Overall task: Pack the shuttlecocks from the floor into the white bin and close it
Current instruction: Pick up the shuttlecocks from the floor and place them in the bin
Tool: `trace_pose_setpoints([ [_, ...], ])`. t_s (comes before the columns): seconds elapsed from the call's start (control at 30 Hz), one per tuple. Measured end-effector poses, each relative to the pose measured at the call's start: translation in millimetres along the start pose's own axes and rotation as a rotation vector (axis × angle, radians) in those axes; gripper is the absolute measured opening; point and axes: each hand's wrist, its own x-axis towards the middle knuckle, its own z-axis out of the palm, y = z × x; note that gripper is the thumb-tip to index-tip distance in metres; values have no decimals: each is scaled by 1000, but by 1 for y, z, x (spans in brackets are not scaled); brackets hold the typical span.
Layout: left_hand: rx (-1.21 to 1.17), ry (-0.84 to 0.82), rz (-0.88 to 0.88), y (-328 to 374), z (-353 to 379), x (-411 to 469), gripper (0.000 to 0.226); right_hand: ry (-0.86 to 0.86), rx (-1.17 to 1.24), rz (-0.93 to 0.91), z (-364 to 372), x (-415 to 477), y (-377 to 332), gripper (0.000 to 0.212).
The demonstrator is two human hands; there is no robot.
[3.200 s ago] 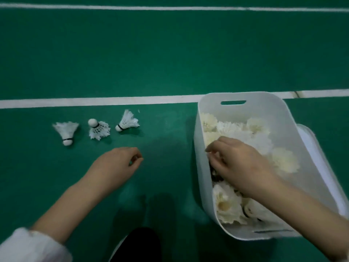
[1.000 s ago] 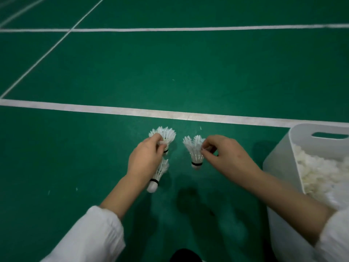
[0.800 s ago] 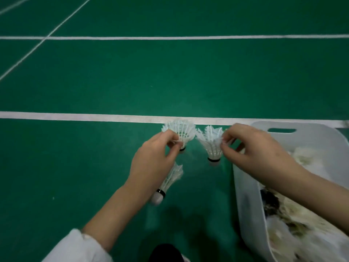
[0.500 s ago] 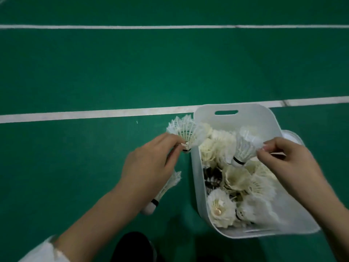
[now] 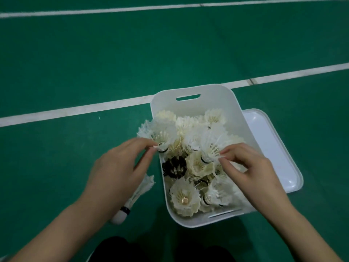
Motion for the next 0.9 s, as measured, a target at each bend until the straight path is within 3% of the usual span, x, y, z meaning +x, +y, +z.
trace_pose_setpoints([
  [0.23,-25,-19,-44,3,2,4,20,-280,-314,-41,30,-2,21,13],
  [0.47,-52,-96,71,5,6,0,20,-64,-321,-182,7,5,-8,33],
  [0.6,-81,-134,136,7,9,-1,27,-224,-140,-220,19,7,-34,42],
  [0.7,-107,-166,166,11,8,-4,28,-210,-221,-252,38,5,-37,36],
  [0.83,-215,-171,111,15,-3,-6,45,-27,-177,-111,26,18,-34,13],
  [0.9,-247,-119,96,10,-10,-5,40,27,-175,-46,13,33,-33,13],
])
